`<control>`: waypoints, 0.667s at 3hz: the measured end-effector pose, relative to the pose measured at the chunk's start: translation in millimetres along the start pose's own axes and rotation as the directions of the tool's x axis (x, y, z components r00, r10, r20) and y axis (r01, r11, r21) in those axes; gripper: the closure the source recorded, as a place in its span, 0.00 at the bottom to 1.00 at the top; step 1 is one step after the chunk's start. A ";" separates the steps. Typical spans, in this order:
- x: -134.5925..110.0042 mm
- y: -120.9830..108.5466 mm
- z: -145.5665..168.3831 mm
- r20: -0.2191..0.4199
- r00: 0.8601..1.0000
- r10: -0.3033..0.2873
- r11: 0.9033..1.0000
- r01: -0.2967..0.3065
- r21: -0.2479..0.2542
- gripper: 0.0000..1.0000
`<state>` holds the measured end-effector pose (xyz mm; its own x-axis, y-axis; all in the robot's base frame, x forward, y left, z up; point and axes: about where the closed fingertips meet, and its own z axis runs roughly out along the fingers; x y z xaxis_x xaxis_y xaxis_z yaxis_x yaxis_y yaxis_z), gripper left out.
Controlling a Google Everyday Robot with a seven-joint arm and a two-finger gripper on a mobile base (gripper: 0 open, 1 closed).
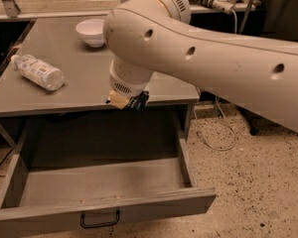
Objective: Pick rxbar blueberry from top drawer and place on counter
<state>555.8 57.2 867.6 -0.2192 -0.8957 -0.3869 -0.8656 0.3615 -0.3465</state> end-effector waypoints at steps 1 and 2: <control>-21.7 -18.4 9.5 0.027 0.999 -0.020 1.000 0.020 0.010 1.00; -43.4 -35.8 21.7 0.051 0.997 -0.052 0.999 0.052 0.014 1.00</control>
Offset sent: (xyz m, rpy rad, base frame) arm 0.0828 0.0508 0.0162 0.0287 -0.0673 0.0978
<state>606.1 88.7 878.3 -0.1504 -0.8989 -0.4114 -0.8694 0.3184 -0.3778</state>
